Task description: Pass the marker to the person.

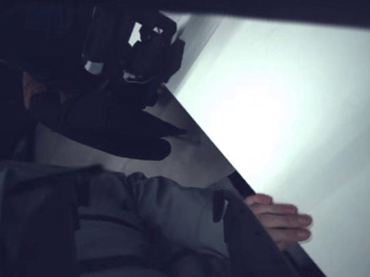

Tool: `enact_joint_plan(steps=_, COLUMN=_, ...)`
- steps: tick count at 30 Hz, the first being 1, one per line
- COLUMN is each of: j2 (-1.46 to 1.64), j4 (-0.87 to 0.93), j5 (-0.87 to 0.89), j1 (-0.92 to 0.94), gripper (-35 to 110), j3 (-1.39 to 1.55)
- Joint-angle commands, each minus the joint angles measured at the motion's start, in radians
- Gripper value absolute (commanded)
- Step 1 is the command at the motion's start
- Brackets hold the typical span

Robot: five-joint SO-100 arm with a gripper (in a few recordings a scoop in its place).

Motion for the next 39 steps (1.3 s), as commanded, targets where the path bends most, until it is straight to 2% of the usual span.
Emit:
enact_joint_plan(steps=1, j2=0.072, j4=-0.015, j5=-0.02, j1=0.003, gripper=41, j3=-0.012)
enact_joint_plan(steps=39, j2=0.078, j4=0.041, j5=-0.017, j1=0.025, gripper=41, j3=-0.012)
